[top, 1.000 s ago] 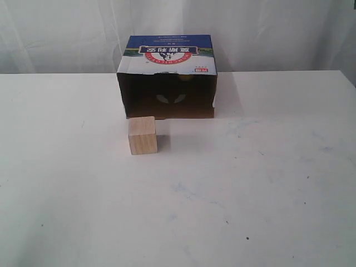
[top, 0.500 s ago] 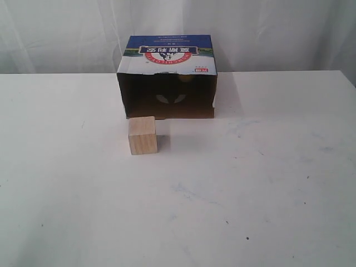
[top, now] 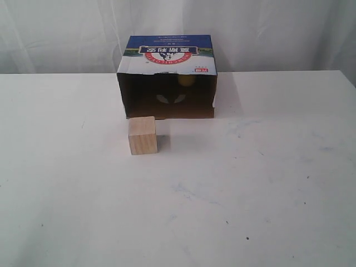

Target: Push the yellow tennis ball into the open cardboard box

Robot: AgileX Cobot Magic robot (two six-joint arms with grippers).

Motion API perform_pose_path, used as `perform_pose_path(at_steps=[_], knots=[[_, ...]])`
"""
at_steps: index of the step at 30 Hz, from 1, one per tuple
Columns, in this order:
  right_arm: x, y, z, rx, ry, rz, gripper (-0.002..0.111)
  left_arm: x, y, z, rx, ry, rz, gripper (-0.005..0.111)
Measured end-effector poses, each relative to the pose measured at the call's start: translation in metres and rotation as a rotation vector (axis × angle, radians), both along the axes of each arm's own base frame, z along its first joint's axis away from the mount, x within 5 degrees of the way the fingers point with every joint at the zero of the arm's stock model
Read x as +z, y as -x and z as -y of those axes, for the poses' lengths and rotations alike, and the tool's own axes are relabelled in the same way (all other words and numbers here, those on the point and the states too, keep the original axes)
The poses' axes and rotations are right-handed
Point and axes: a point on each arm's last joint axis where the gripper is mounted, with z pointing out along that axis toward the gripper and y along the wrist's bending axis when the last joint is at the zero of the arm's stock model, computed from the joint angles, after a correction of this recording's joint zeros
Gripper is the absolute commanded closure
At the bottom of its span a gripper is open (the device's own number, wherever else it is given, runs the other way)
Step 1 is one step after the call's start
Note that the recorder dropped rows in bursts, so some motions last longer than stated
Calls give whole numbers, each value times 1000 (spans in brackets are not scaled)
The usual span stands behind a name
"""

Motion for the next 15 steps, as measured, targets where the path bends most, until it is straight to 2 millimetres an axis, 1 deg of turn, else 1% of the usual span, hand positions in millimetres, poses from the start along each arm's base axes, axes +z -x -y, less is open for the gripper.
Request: perform_pose_path(at_steps=[3,8,10,12,15], knots=[[3,0,1,-7,17,32,108,0,0,0,0,0,0,107],[20,1,5,-62,155,211,108,0,0,0,0,0,0,107],[25,-2,5,-77,236,317,108,0,0,0,0,0,0,107],[26,-5,3,-78,316,407,108,0,0,0,0,0,0,107],[22,-13,-4,-56,467,516,108,0,0,0,0,0,0,107]])
